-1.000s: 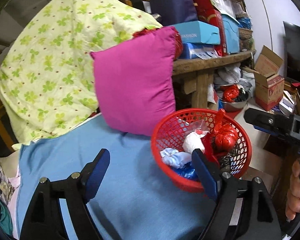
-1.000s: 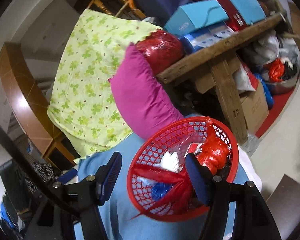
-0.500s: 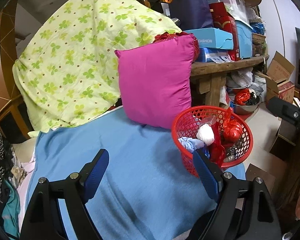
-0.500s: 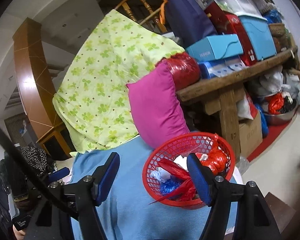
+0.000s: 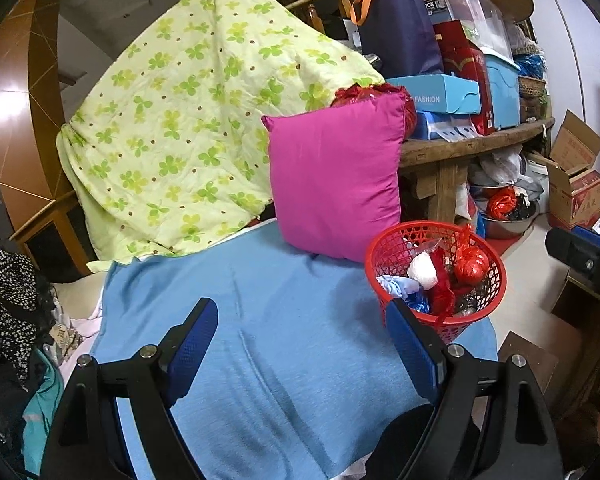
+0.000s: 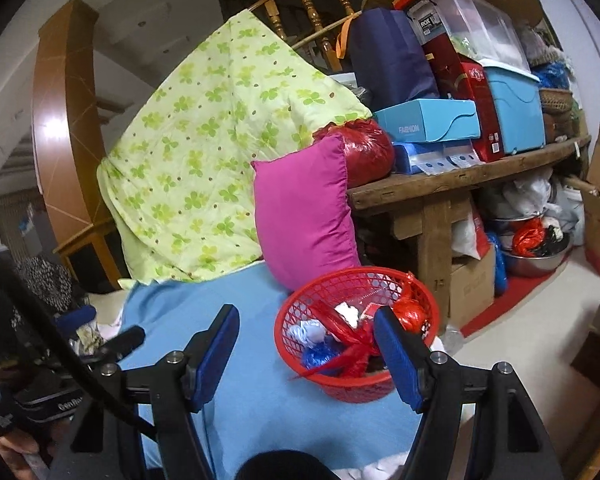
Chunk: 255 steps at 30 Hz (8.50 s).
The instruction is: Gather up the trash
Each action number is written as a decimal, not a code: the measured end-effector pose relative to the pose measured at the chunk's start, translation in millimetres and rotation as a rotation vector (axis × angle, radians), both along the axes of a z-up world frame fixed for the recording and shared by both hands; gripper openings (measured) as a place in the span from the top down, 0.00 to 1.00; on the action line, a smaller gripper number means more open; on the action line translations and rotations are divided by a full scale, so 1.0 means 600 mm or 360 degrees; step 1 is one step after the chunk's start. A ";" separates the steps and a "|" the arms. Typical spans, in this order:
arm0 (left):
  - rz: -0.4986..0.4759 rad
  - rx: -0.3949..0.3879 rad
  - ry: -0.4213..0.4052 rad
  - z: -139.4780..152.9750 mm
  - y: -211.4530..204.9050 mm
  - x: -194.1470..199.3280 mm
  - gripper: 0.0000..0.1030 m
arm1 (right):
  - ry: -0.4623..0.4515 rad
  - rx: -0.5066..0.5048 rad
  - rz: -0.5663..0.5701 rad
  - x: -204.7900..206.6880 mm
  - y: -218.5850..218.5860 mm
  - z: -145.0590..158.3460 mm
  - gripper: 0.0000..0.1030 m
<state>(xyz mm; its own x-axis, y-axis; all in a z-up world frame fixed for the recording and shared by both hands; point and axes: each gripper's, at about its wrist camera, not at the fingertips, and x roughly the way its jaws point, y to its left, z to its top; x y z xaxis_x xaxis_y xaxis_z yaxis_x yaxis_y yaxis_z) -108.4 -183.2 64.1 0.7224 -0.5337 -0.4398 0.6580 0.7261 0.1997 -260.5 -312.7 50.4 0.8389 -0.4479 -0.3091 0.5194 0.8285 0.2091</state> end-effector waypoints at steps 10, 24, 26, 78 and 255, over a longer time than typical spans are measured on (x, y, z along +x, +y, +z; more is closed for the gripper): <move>0.0038 -0.0037 -0.0064 0.034 0.027 -0.038 0.14 | 0.0064 -0.0081 0.0014 -0.030 0.041 0.014 0.29; 0.0050 -0.0030 -0.0065 0.046 0.028 -0.066 0.13 | 0.0089 -0.0103 -0.0015 -0.062 0.060 0.018 0.29; 0.0045 -0.0026 -0.0065 0.045 0.027 -0.072 0.13 | 0.0098 -0.0093 -0.0018 -0.066 0.060 0.016 0.29; 0.0028 0.0001 0.0038 0.014 0.011 -0.092 0.13 | 0.0193 0.0004 -0.0199 -0.080 0.039 -0.013 0.29; 0.0053 0.0003 0.0221 -0.028 0.057 -0.060 0.13 | 0.0298 -0.0065 -0.0240 -0.035 0.081 -0.017 0.29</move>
<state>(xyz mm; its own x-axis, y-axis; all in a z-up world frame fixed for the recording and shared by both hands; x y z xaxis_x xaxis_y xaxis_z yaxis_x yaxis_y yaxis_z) -144.5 -148.8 47.4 0.6719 -0.5096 -0.5375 0.6550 0.7476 0.1099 -281.5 -264.1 40.1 0.6914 -0.5789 -0.4322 0.6644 0.7445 0.0656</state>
